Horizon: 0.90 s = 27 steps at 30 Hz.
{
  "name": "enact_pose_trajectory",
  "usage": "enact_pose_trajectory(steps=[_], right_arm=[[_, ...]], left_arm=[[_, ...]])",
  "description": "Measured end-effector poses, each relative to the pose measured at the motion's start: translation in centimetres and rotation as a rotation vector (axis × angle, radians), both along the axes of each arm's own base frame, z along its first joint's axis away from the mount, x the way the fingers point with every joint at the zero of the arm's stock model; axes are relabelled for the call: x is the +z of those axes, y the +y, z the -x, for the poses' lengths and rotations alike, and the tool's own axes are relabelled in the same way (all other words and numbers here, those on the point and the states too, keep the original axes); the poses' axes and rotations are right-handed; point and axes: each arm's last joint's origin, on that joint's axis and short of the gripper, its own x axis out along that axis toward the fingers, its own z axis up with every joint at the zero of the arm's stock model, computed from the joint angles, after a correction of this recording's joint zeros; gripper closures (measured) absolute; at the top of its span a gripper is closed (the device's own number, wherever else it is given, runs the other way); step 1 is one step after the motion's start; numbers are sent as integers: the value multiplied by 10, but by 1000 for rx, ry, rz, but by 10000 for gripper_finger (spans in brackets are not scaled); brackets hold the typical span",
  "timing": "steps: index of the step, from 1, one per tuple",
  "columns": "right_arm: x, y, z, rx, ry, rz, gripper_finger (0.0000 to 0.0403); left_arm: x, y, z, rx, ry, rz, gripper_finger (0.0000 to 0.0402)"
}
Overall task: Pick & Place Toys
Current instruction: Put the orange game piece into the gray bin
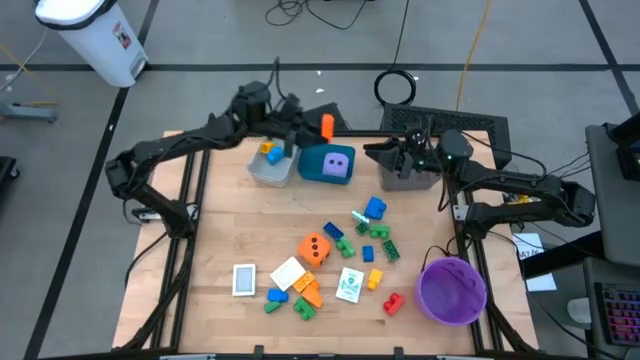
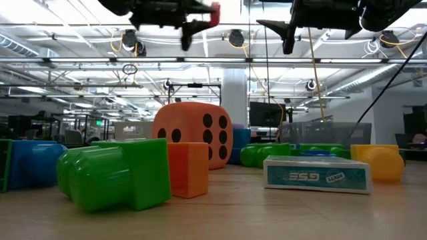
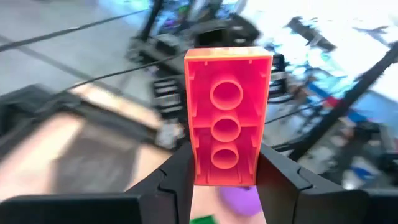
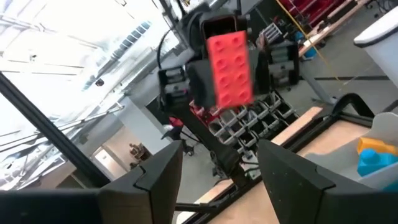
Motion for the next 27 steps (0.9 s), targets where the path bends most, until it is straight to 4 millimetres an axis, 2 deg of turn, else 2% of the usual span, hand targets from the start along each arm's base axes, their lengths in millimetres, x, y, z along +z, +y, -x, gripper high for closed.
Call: enact_pose_trajectory(steps=[6, 12, 17, 27], right_arm=[[-2, 0, -1, 1, 24, -10, 203], [-2, 0, -1, 0, 24, -11, 201], [-3, 0, -1, 0, 25, -11, 201], [-6, 0, -1, 0, 60, -27, 202]], left_arm=[[-3, 16, 41, 194, 209, -63, 267], [-31, 31, 66, 344, 521, -21, 267], [-58, 43, 76, 493, 785, 24, 267], [-96, 68, 75, 529, 971, 21, 268]])
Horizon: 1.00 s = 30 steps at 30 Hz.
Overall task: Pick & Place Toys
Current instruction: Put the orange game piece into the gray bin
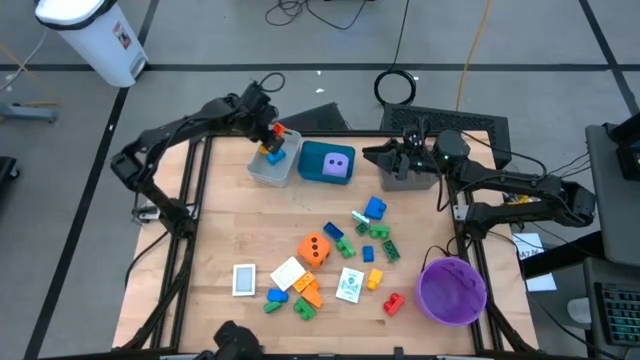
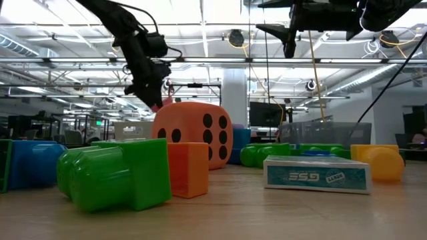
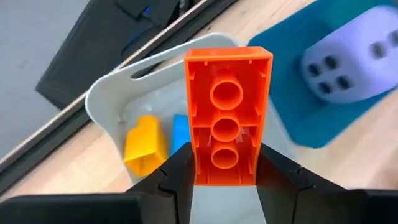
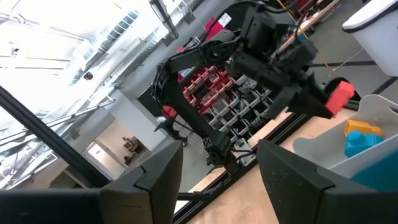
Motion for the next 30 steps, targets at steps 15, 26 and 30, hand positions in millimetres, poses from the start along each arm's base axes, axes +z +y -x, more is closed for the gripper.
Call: enact_pose_trajectory(steps=[15, 26, 30], right_arm=[[-5, 0, -1, -3, 46, -22, 208], [-6, 0, -1, -5, 61, -21, 210], [-7, 0, -1, -7, 65, -15, 210]], left_arm=[[-14, 10, 1, -394, 372, -309, 268], [-34, 21, -7, -529, 484, -367, 268], [-39, 24, -11, -533, 475, -370, 268]])
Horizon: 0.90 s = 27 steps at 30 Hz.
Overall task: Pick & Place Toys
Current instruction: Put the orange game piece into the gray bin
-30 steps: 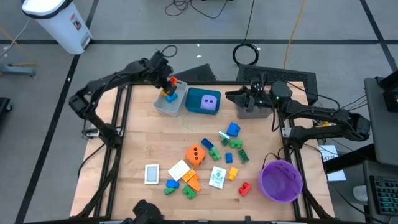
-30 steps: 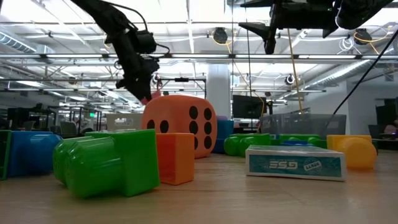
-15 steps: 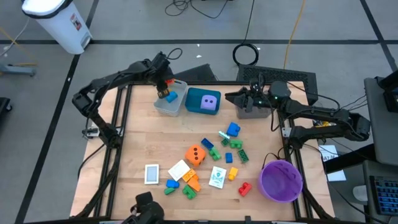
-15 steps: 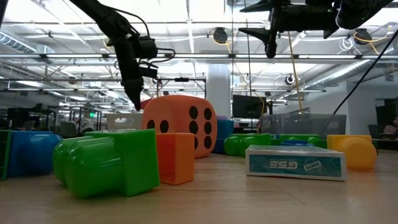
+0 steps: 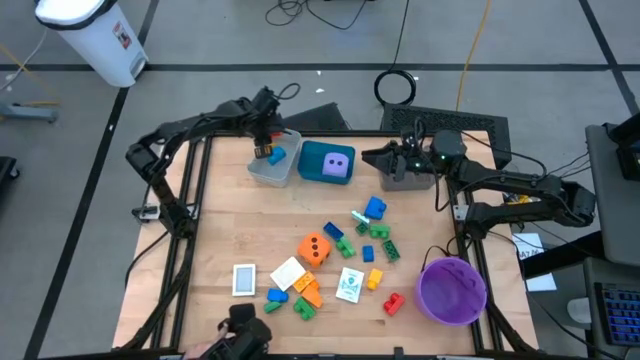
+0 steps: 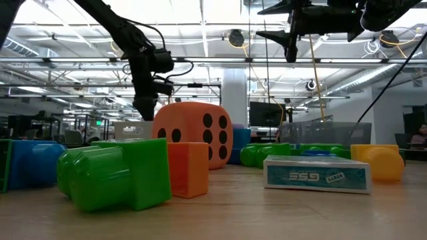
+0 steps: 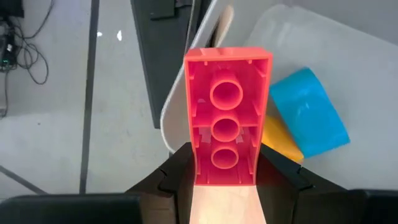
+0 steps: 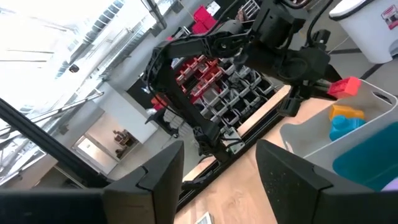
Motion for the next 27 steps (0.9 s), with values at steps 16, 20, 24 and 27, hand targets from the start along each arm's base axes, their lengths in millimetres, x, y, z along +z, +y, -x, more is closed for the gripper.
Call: enact_pose_trajectory(steps=[16, 20, 24, 27], right_arm=[[-8, 0, 0, -2, 76, 4, 211], [-8, 0, 0, -4, 76, 7, 213], [-8, 0, 0, -3, 76, 7, 215], [-8, 0, 0, -3, 76, 7, 213]], left_arm=[[-9, 7, -6, -63, 7, -26, 253], [-8, 7, -6, -58, -5, -36, 235], [-7, 8, -8, -61, -9, -47, 226], [-7, 8, -8, -61, -8, -49, 224]])
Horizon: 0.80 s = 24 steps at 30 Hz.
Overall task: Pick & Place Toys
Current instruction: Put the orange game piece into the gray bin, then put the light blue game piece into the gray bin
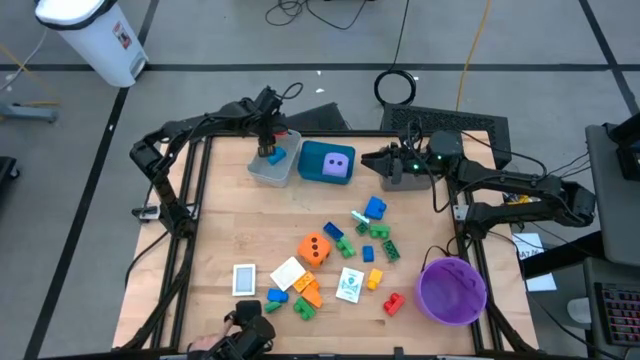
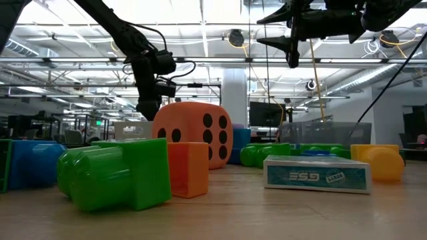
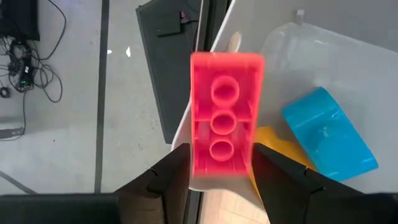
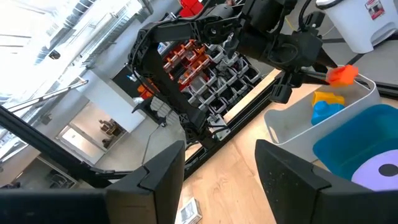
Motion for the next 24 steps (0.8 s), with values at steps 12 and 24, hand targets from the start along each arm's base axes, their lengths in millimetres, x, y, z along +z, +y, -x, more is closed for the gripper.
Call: enact_pose_trajectory(steps=[12, 24], right_arm=[[0, 0, 0, 1, 0, -2, 215], [1, 0, 0, 3, -13, -42, 214]], left_arm=[[14, -10, -9, 53, 17, -81, 222], [149, -36, -6, 77, -697, 38, 222]])
